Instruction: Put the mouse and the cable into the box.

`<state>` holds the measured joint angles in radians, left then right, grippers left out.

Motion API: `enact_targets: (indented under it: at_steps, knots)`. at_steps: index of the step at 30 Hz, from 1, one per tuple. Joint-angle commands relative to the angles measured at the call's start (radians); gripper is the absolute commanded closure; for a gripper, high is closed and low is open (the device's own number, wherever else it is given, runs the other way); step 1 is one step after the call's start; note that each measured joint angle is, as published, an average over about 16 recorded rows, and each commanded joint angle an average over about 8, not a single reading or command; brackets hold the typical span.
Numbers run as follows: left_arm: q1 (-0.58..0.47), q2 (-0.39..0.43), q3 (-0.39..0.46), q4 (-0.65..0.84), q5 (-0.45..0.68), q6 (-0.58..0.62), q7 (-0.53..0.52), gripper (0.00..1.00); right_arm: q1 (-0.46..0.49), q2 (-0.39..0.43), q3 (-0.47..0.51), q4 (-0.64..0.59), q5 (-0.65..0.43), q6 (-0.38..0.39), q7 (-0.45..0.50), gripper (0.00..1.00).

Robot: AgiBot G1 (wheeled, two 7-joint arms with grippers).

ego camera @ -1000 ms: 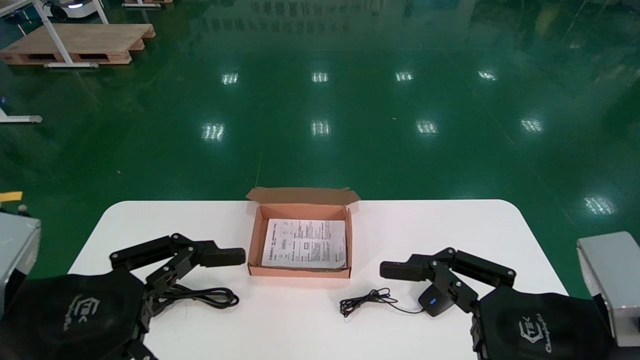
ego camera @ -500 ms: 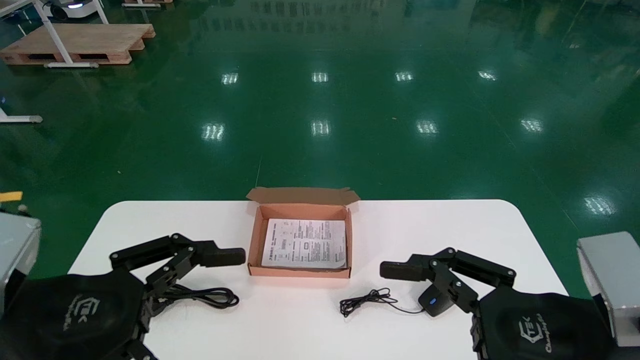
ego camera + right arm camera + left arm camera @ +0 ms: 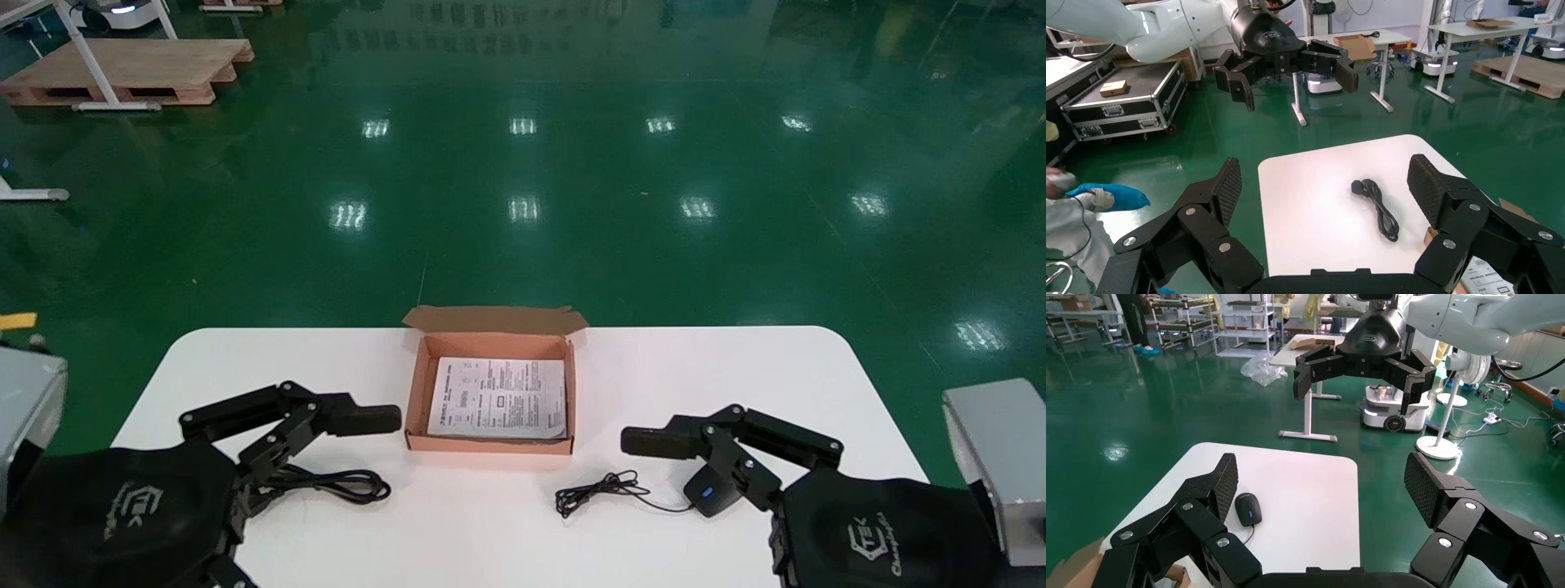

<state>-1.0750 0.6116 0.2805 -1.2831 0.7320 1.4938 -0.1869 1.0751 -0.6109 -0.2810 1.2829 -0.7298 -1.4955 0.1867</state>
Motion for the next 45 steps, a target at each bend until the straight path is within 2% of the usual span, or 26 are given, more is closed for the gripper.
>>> enact_targets:
  at_steps: [1, 7, 11, 13, 16, 20, 24, 30, 38, 45]
  knots:
    - [0.000, 0.000, 0.000, 0.000, 0.000, 0.000, 0.000, 0.00, 0.000, 0.000, 0.000, 0.000, 0.000, 0.000, 0.000, 0.00]
    - [0.000, -0.001, 0.000, 0.000, 0.001, 0.001, 0.000, 0.00, -0.001, 0.001, 0.001, 0.000, 0.003, -0.001, 0.000, 0.00]
    - [-0.021, -0.020, 0.026, -0.009, 0.083, 0.000, -0.003, 0.00, 0.007, -0.006, -0.016, 0.007, -0.042, 0.010, -0.006, 0.00]
    - [-0.054, -0.032, 0.054, -0.018, 0.176, -0.003, -0.006, 0.00, 0.023, -0.022, -0.042, 0.012, -0.109, 0.032, -0.007, 0.00]
    - [-0.139, -0.031, 0.118, -0.026, 0.389, -0.016, -0.005, 0.00, 0.076, -0.069, -0.104, 0.019, -0.270, 0.090, 0.008, 0.00]
    - [-0.267, 0.039, 0.212, 0.016, 0.691, -0.059, 0.018, 0.00, 0.178, -0.165, -0.202, 0.002, -0.519, 0.187, 0.062, 0.00]
    - [-0.345, 0.117, 0.269, 0.077, 0.864, -0.103, 0.043, 0.00, 0.251, -0.243, -0.267, -0.021, -0.686, 0.253, 0.104, 0.00]
    - [-0.385, 0.163, 0.289, 0.109, 0.931, -0.123, 0.058, 0.00, 0.287, -0.296, -0.304, -0.034, -0.784, 0.294, 0.120, 0.00]
    - [-0.365, 0.150, 0.287, 0.116, 0.921, -0.124, 0.057, 0.00, 0.272, -0.276, -0.292, -0.034, -0.753, 0.281, 0.116, 0.00]
    - [-0.356, 0.225, 0.334, 0.206, 1.079, -0.261, 0.121, 0.00, 0.266, -0.279, -0.306, -0.029, -0.799, 0.306, 0.159, 0.00]
